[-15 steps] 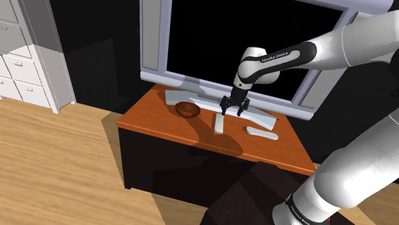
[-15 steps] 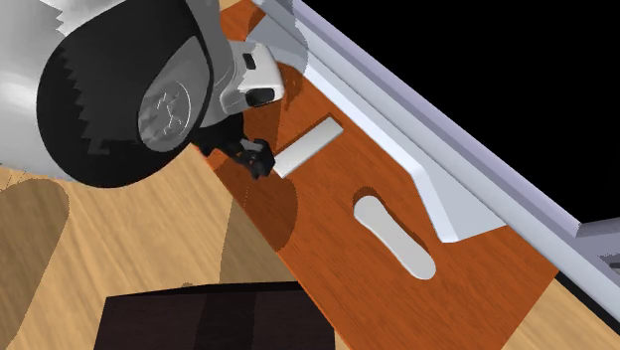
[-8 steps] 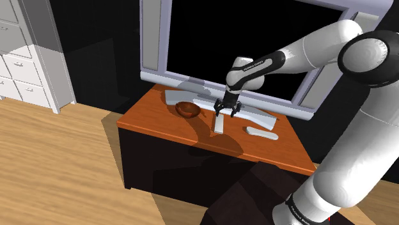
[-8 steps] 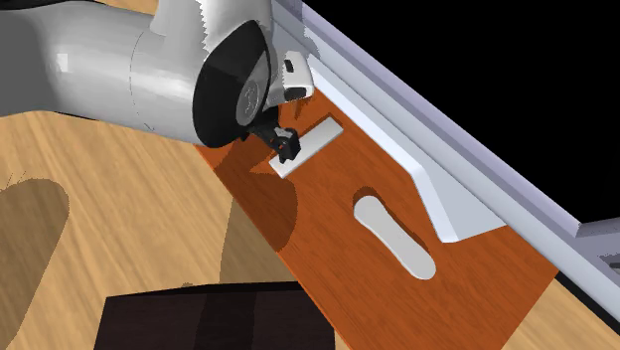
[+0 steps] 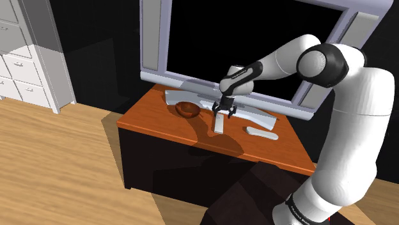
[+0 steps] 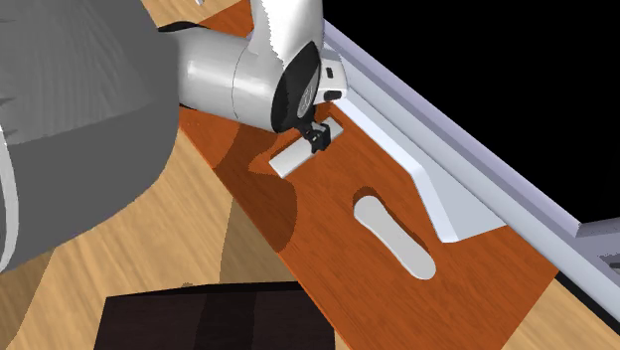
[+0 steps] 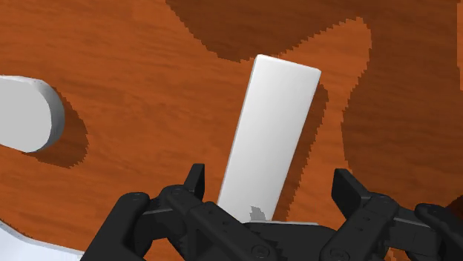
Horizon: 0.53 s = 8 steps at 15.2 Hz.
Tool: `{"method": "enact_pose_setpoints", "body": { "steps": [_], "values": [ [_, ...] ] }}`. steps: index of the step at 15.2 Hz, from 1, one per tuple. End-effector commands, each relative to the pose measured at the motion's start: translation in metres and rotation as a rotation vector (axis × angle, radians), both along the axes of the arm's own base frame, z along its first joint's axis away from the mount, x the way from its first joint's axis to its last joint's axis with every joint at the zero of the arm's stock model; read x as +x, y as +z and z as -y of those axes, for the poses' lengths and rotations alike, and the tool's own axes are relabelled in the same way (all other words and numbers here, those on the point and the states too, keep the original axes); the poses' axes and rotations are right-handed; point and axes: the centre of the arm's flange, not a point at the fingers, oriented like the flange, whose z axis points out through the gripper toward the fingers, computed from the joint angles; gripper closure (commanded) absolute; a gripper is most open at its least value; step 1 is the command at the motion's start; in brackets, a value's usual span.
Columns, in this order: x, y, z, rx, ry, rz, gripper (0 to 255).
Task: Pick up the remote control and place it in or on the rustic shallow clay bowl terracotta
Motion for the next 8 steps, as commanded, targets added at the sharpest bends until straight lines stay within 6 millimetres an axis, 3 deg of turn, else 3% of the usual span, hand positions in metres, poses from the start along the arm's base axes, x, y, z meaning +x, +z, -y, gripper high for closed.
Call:
{"method": "enact_pose_setpoints", "body": {
  "steps": [1, 8],
  "values": [
    [0.015, -0.016, 0.014, -0.011, -0.027, 0.001, 0],
    [0.019, -0.053, 0.02, -0.015, -0.036, 0.002, 0]
  ]
}}
